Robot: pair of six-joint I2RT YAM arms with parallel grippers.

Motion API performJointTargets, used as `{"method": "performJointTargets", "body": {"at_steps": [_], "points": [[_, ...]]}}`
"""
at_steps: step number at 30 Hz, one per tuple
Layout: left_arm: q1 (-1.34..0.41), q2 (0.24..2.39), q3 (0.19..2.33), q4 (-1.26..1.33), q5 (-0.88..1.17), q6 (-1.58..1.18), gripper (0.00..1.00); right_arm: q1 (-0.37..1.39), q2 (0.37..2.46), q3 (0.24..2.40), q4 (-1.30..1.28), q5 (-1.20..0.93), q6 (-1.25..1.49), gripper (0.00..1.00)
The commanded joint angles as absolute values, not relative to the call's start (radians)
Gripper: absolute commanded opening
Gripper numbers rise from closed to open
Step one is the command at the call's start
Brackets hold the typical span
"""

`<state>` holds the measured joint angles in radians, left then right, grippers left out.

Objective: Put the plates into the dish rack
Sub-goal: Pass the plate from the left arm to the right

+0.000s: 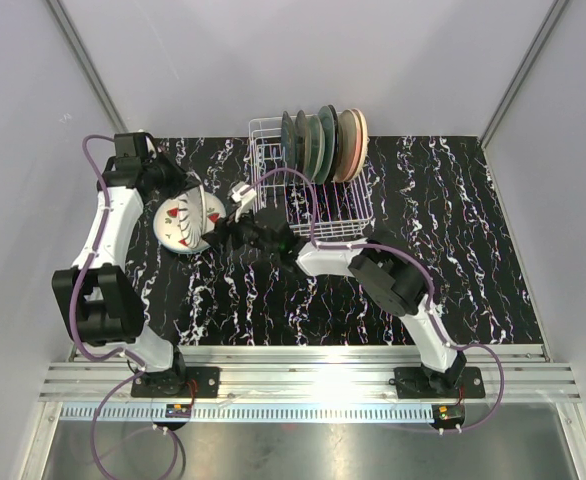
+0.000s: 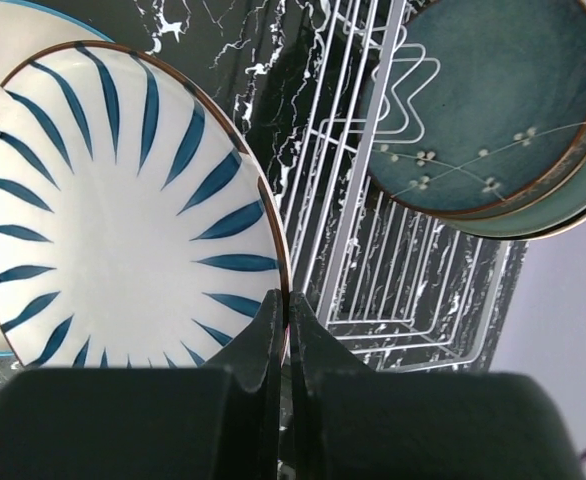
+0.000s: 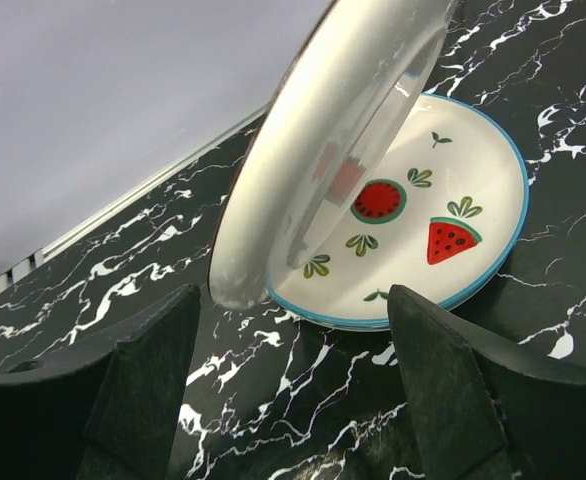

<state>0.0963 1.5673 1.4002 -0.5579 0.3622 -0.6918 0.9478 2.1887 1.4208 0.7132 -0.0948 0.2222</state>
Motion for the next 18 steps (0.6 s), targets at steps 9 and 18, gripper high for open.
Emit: {"method": "performJointTargets", "body": {"at_steps": [9,18], "points": [[0.120,1.422,1.318,-0.351,0.472,-0.897,0.00,1.000,2.319,1.612,0.761,0.113,0.205,0.82],[0.150,1.387,1.223,-0.304,0.485,-0.969,0.00,1.000,2.339,1.666,0.733,0.271,0.196,0.44]]}}
